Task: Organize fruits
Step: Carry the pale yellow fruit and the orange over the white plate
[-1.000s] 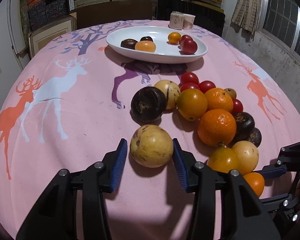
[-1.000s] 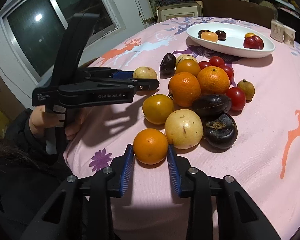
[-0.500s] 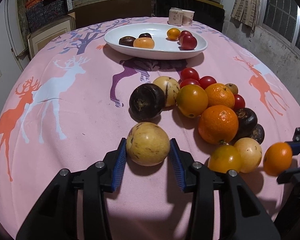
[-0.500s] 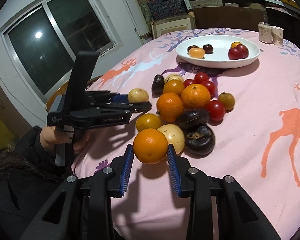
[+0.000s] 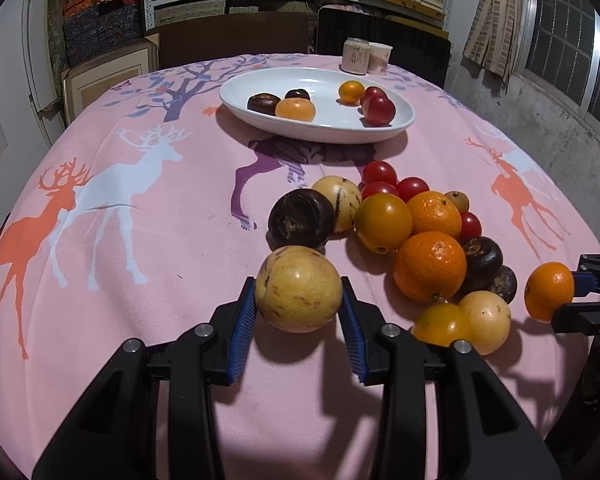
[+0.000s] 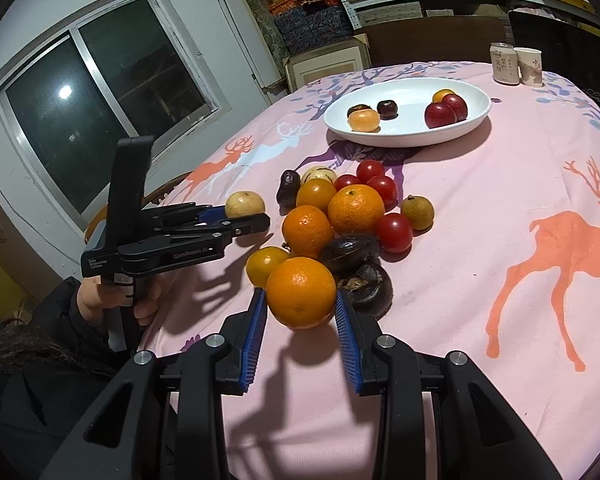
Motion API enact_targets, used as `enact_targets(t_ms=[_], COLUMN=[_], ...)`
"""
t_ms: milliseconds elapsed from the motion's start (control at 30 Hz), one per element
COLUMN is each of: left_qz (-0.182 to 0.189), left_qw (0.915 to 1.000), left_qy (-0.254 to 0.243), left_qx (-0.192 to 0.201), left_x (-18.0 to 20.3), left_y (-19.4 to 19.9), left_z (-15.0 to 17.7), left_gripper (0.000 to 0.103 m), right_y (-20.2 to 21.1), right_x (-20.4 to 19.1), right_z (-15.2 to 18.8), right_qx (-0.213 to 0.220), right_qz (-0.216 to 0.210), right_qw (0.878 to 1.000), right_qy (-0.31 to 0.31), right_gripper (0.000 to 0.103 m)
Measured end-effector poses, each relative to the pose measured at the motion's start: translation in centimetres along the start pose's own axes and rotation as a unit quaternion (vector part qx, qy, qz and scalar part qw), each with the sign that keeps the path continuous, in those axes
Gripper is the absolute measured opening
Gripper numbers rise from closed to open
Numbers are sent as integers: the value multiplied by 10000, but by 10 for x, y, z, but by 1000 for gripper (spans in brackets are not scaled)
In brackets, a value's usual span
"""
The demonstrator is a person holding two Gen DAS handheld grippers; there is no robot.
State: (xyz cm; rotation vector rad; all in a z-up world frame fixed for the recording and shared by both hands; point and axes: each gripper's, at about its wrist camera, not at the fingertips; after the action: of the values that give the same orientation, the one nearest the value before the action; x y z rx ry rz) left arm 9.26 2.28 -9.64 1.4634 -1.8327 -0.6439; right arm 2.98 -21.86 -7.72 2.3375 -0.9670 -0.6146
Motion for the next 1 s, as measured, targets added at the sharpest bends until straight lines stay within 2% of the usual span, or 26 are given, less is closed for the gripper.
enact_targets(t_ms=[233,333,433,600,800,1000], left_qz=[155,263,267,356,461,308], left_qw=[9995,9993,9993,9983,9987,9984], left_qy=[175,198,-1,-199,-177,-424], left_qx=[200,161,270,407,129,-203], left_x=[-6,-3,10,31,58,88], left_y=[12,18,26,25,-29,-90], left_z=[-3,-13,-30,-82,-142,-157], left_gripper=[39,39,39,39,39,39], right_y=[6,16,27,35,6,-53], right_x=[11,20,33,63,116,156], right_z=[-3,-13,-31,-77,-132,-166], right_qx=[78,188,334,592,585,277], right_qz=[132,249,383,575,877,953], right_qw=[9998,9995,9986,9965,9937,9937], right_qy=[-90,-99,-109,-141,-386,-525], right_gripper=[35,35,35,35,35,35])
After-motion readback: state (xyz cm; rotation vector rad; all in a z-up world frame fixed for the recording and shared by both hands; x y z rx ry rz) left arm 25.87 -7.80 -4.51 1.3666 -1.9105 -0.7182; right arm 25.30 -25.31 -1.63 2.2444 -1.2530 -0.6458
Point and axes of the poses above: each gripper's, at about its wrist camera, not at the fingertips, and y roughly against the way its jaws point, x to its right, z to its underside, and after that the axes turned 15 degrees about y, right-handed
